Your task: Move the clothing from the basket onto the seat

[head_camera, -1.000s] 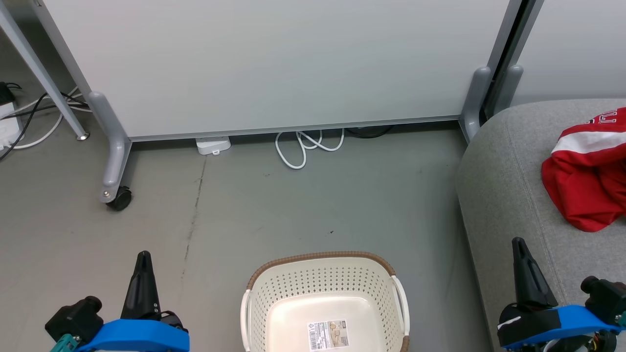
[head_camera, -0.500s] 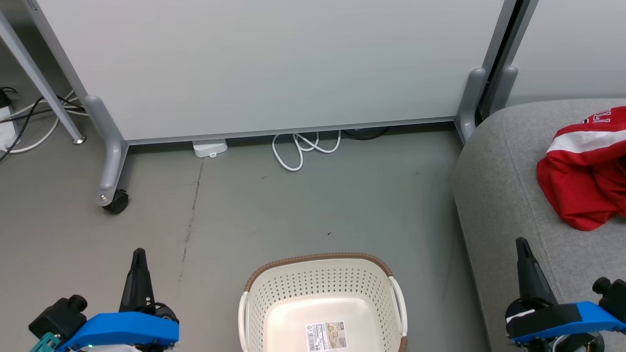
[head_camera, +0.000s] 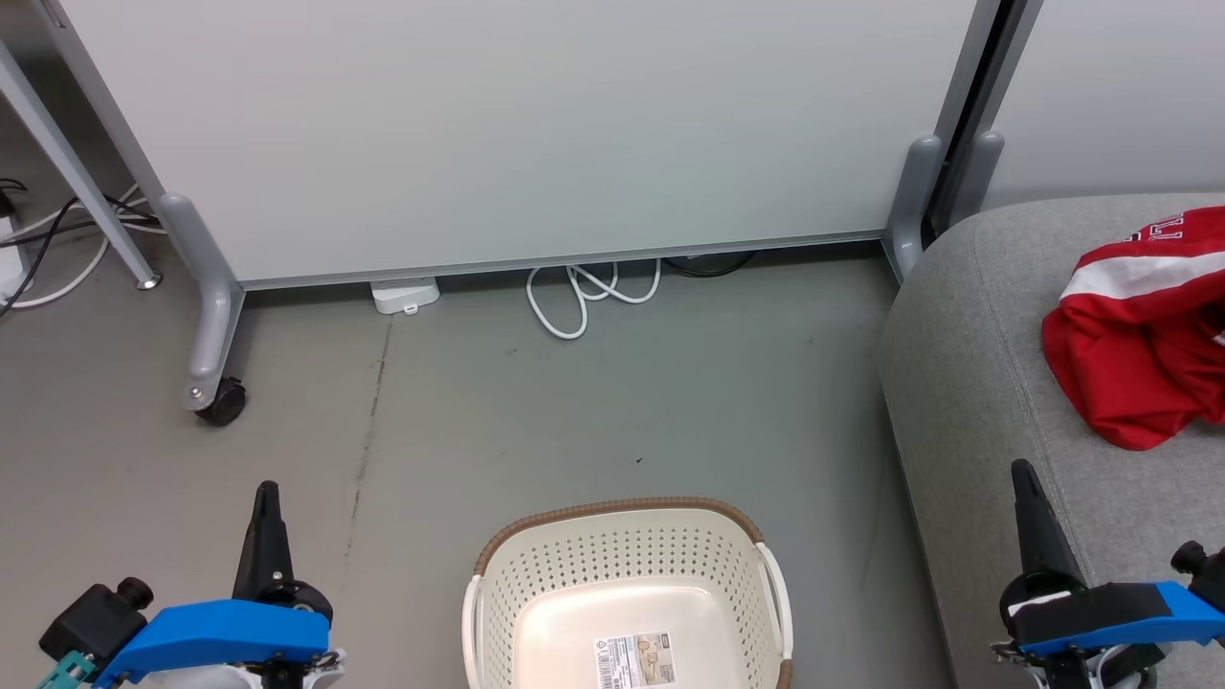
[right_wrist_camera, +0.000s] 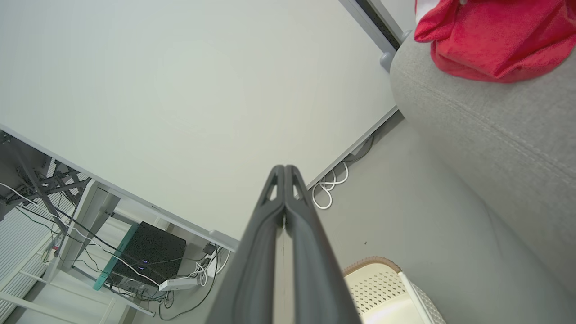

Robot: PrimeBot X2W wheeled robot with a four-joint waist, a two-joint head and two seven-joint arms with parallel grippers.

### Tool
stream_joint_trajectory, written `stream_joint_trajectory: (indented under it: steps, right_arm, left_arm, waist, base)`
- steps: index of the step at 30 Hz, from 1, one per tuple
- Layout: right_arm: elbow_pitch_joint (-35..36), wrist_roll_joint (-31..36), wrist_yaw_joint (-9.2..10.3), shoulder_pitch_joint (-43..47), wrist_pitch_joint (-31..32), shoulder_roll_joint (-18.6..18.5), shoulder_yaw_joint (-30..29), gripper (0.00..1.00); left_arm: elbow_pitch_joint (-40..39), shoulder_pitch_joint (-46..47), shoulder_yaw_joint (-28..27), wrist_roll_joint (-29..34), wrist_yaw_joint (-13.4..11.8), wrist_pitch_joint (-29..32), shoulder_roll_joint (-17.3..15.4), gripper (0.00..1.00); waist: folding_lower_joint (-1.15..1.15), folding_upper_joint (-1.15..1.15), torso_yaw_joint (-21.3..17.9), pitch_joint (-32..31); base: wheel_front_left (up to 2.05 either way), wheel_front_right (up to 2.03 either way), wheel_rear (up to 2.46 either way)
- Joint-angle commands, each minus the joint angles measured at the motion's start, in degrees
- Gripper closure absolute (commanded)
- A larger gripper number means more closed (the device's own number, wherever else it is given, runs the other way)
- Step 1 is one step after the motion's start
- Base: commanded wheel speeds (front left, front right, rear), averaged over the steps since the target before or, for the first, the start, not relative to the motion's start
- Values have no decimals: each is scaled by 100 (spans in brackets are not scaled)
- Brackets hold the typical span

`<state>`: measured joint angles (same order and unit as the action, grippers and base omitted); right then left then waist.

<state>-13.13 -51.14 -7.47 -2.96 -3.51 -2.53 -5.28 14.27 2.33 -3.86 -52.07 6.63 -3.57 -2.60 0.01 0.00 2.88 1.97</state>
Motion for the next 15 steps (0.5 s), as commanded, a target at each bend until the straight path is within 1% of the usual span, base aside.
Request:
stream_joint_trajectory:
  steps: [1, 15]
  right_arm:
    - [49, -136, -2, -142, 34, -33, -19, 100]
    - [17, -1090, -3, -196, 266, -37, -44, 100]
  left_arm:
    - [-73, 156, -38, -121, 50, 41, -29, 100]
    - [-65, 225, -94, -1049, 57, 272, -32, 100]
  waist:
    - [-1, 0, -2, -2]
    - [-1, 0, -55, -34]
  base:
    - [0, 0, 0]
    - [0, 0, 0]
